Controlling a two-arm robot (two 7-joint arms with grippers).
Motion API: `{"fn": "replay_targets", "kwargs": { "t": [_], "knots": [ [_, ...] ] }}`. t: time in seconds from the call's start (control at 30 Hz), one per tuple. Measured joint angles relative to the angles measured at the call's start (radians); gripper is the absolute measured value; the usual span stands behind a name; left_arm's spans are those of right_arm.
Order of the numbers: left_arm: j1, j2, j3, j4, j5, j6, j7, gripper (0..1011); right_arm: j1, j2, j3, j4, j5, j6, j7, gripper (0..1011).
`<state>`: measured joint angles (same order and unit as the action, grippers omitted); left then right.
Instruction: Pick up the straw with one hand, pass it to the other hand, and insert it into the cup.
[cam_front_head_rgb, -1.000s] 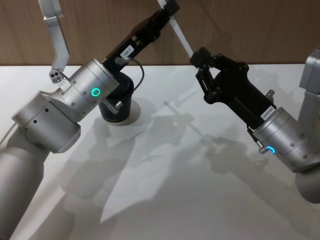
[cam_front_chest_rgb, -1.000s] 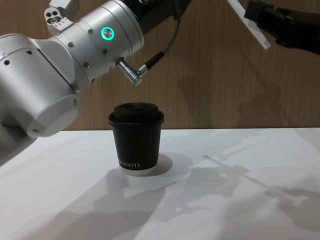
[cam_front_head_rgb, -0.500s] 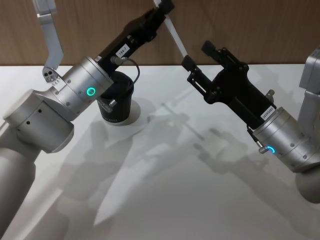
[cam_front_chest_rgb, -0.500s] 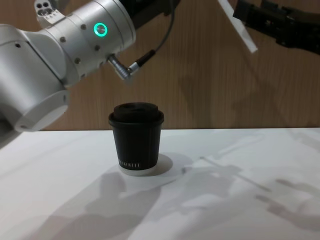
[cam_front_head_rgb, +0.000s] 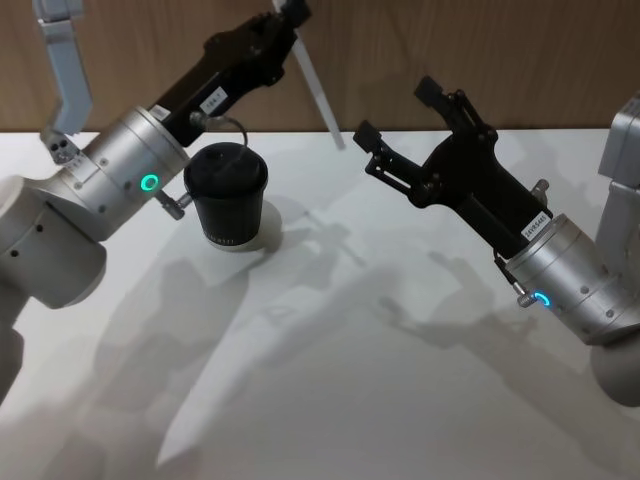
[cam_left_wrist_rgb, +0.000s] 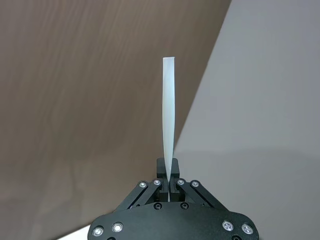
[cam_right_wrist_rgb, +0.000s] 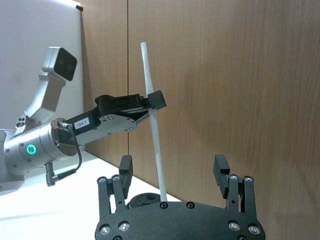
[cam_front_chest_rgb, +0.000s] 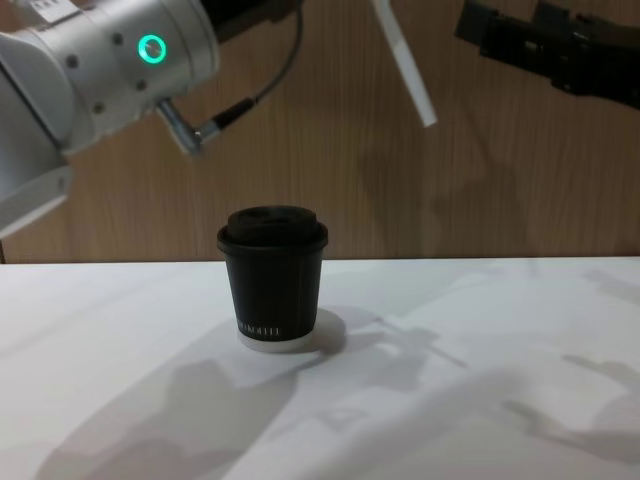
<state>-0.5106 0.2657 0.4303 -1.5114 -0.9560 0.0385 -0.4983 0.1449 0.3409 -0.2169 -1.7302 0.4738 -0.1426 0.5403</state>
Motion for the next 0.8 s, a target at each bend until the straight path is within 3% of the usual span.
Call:
{"fn": "replay_targets", "kwargs": {
  "t": [0.43, 0.8],
  "knots": [
    [0.048, 0.068, -0.020, -0.096, 0.128, -0.035, 0.142, 17, 0.000, 0.000, 0.000, 0.000, 0.000, 0.000, 0.000, 1001],
    [0.082, 0.098, -0.032, -0.131, 0.223, -0.076, 0.215, 16, 0.000, 0.000, 0.000, 0.000, 0.000, 0.000, 0.000, 1001]
  ]
}}
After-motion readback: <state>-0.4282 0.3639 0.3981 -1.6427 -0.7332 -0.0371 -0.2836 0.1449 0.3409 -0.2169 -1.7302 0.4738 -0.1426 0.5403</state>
